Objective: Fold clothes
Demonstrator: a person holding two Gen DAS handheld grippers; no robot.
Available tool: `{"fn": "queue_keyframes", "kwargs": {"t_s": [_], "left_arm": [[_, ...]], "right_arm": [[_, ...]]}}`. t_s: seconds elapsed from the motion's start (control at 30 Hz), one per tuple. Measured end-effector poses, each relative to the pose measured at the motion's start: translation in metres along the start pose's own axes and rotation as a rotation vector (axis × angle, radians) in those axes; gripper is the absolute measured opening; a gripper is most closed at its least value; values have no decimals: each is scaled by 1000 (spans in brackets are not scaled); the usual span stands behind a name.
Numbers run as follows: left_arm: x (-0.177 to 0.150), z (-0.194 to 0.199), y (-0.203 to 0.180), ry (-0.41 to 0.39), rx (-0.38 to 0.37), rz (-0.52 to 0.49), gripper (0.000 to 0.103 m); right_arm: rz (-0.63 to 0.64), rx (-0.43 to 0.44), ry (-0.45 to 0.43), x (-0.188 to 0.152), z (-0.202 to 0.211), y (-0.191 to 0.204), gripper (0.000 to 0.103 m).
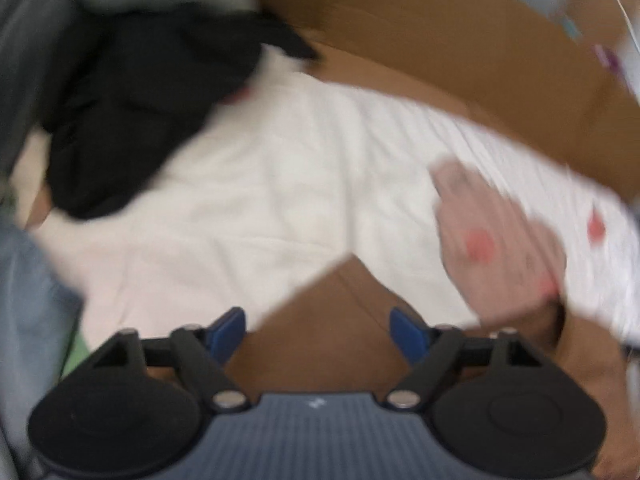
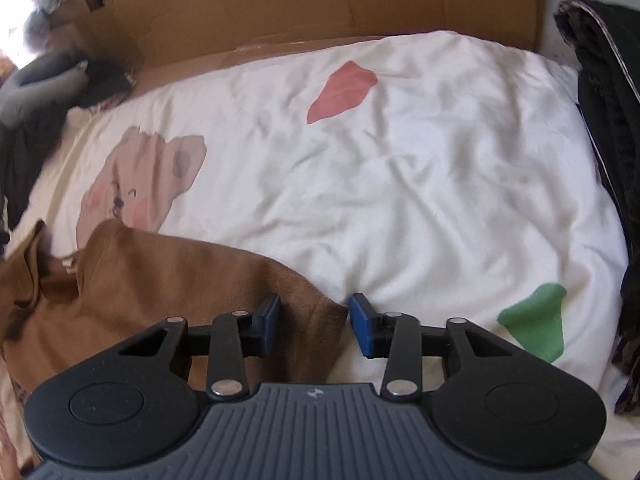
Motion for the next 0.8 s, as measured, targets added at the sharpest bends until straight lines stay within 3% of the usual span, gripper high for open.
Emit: {"fn": "queue_keyframes", "kwargs": {"t_s": [0.07,0.13,0.2,0.3,0.53,0.67,0.8], "left_arm": [[-7,-13,-16,17,27,-85,81],[-13,-23,-24,37,43,-129,71],[-19,-29,-28,49,49,-161,47],[-25,-23,-33,40,39,-198,19],[-24,30,-28,-5,47,-221,5],[-29,58,-2,-14,49,-110,1],[-37,62,12,5,41,-75,0]], "right_arm": [[7,-1,6,1,1,1,10],[4,3,6,-1,2,1,7],[8,0,0,-2,4,2,6],[10,-4,-15,-5,8,4,5],[-25,7,-59,-4,23,-1,5],[-41,8,-83,-2,35,-3,4],[-39,-2,-101,0,43,-4,4]]}}
Point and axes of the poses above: each gripper's, at about its wrist camera, not at the fingertips, and z roughly against the way its jaws point, y to its left, x to its top, the point moved 1 cm from there along -z, roughly the way its jaws point, and after that the axes turned 4 degrees about -y, right-handed, at the moved point
